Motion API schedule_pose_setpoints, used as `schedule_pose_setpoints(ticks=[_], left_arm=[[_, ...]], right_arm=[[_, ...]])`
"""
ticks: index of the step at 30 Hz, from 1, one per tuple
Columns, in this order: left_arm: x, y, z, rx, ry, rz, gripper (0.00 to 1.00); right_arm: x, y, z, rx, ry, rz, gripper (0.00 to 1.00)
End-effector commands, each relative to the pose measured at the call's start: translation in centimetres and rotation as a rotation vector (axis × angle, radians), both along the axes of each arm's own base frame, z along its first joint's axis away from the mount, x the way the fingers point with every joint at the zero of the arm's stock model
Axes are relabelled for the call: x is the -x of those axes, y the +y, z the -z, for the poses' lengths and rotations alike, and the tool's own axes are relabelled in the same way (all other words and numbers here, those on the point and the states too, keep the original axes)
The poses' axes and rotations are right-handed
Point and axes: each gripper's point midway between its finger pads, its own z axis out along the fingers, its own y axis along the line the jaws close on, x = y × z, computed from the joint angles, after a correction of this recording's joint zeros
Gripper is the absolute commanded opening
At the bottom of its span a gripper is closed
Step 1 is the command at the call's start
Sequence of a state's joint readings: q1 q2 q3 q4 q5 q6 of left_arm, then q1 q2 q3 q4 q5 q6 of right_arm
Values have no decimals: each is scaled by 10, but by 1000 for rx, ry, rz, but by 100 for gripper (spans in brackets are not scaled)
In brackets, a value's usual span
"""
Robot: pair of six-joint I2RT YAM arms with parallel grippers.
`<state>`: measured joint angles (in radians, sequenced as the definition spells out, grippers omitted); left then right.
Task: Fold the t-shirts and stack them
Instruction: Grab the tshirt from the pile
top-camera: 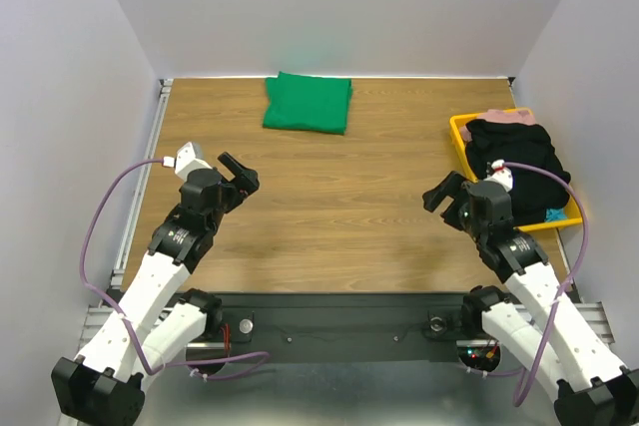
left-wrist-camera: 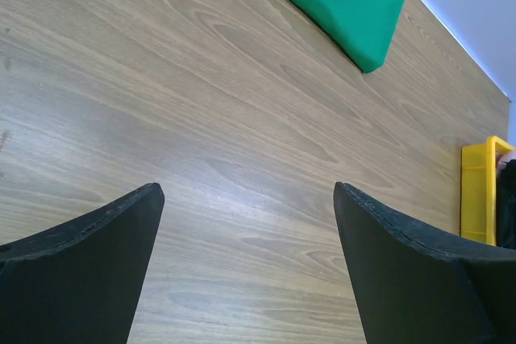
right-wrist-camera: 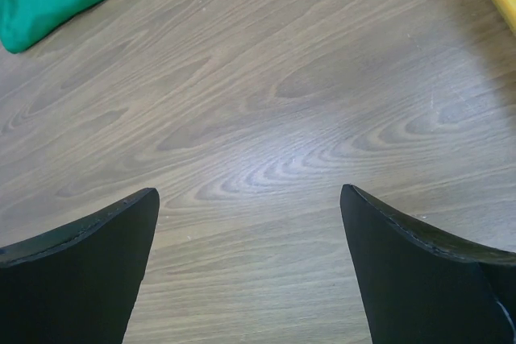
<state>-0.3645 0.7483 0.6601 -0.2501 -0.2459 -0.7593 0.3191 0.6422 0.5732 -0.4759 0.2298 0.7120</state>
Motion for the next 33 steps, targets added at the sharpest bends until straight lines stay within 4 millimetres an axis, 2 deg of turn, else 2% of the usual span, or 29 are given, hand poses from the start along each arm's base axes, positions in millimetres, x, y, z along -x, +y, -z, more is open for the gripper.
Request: schedule_pose_setpoints(ticks=[1, 4, 7, 8, 9, 10, 11, 13, 14, 15, 16, 17, 18, 19, 20, 22, 23, 25, 26, 29, 33], left_arm=[[-4, -1, -10, 6, -56, 6, 99], [-5, -1, -12, 8, -66, 7, 99], [-5, -2, -9, 5, -65, 15, 99], [-5, -3, -7, 2, -58, 18, 99], [-5, -3, -6, 2, -56, 21, 99], [-5, -4, -6, 1, -57, 23, 99], [-5, -3, -4, -1, -52, 22, 99], [-6, -6, -3, 4, -53, 33, 99], [-6, -7, -3, 5, -52, 39, 99], [-6, -8, -2, 6, -52, 47, 99], [-6, -10, -3, 13, -56, 57, 99], [-6, -11, -2, 13, -55, 63, 99], [-6, -13, -1, 17, -55, 72, 99], [-5, -14, 1, 18, -55, 76, 99], [-5, -14, 1, 19, -53, 79, 99], [-6, -15, 1, 23, -55, 81, 99], [-6, -16, 2, 25, -56, 82, 99], [-8, -19, 2, 29, -61, 96, 99], [-8, -20, 1, 31, -62, 102, 99], [-8, -24, 0, 37, -56, 122, 99], [-7, -23, 0, 51, -60, 107, 99]], right_arm=[[-12, -6, -28, 10, -69, 37, 100], [-20, -9, -32, 13, -60, 81, 100], [-37, -32, -39, 111, -50, 205, 100], [-44, -36, -51, 125, -64, 233, 100], [-54, -42, -45, 177, -28, 274, 100], [-60, -45, -47, 198, -21, 294, 100], [-69, -47, -61, 215, -37, 310, 100], [-83, -59, -50, 287, 27, 361, 100], [-92, -72, -62, 296, 16, 414, 100], [-95, -80, -54, 302, 43, 432, 100], [-105, -87, -57, 297, 52, 450, 100], [-109, -104, -57, 270, 67, 479, 100], [-115, -112, -65, 257, 57, 493, 100], [-120, -121, -58, 256, 85, 505, 100], [-120, -138, -57, 274, 101, 538, 100], [-124, -155, -52, 287, 130, 560, 100], [-127, -172, -46, 283, 157, 595, 100], [-130, -187, -37, 255, 185, 616, 100], [-128, -204, -35, 238, 195, 658, 100], [-130, -225, -17, 210, 245, 699, 100], [-136, -240, 4, 183, 299, 711, 100]])
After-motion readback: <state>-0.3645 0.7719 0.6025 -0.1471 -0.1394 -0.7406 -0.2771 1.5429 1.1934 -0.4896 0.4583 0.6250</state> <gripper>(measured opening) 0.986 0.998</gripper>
